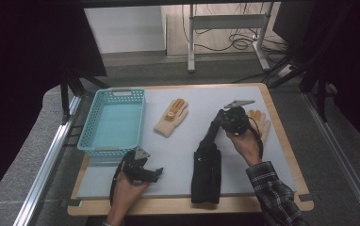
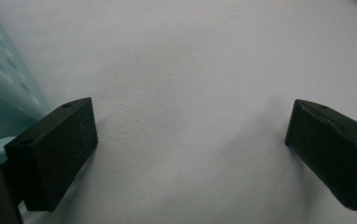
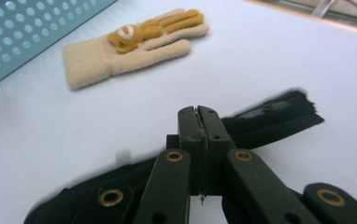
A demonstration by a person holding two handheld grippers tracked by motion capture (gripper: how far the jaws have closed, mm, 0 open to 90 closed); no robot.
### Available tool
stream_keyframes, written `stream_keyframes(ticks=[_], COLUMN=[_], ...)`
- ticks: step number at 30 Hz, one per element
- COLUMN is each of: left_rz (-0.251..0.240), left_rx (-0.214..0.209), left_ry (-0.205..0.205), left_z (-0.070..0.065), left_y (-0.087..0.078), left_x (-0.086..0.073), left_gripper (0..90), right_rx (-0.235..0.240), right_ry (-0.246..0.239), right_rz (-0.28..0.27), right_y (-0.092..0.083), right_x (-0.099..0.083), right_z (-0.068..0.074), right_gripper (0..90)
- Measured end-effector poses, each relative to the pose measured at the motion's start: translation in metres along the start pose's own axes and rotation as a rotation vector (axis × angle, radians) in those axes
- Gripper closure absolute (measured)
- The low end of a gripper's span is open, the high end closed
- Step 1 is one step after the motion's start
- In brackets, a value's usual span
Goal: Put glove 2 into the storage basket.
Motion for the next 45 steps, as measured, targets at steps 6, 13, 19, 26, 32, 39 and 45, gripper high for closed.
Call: stream_keyframes(ticks=[6, 13, 19, 26, 32, 39, 45], left_rz=[0.002, 0.000, 0.001, 0.000, 0.000, 0.001, 0.000], left_rx=[0.000, 0.000, 0.001, 0.001, 0.002, 0.002, 0.000], left_ry=[0.000, 0.000, -0.001, -0.001, 0.000, 0.000, -0.001], left_z=[0.000, 0.000, 0.000, 0.000, 0.000, 0.000, 0.000], left_y=[0.000, 0.000, 0.000, 0.000, 0.000, 0.000, 0.000], left_x=[0.000, 0.000, 0.000, 0.000, 0.000, 0.000, 0.000], left_gripper=[2.8, 2.9, 2.8, 2.9, 2.9, 2.9, 2.9], right_rx=[-0.019, -0.029, -0.083, -0.163, -0.187, -0.171, -0.175], right_ry=[-0.020, -0.012, 0.066, 0.025, 0.008, -0.033, -0.113], right_rz=[0.012, 0.043, 0.045, 0.079, 0.088, 0.072, 0.158], right_y=[-0.020, -0.011, -0.030, -0.010, -0.010, -0.023, -0.014], right_x=[0.009, -0.017, -0.070, -0.101, -0.100, -0.071, -0.037], right_z=[-0.004, -0.009, -0.023, -0.019, -0.011, -0.011, -0.009], right_gripper=[89.0, 79.7, 47.4, 54.8, 83.4, 83.9, 83.2])
Point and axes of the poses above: each handheld gripper's, and its own axes: y roughly forward along the jaws, x roughly out of its top, z roughly to its left, the point moved 5 cm from there along y, roughly forward along the jaws, and after that the axes turned 8 degrees about -z, right-handed, at the moved point
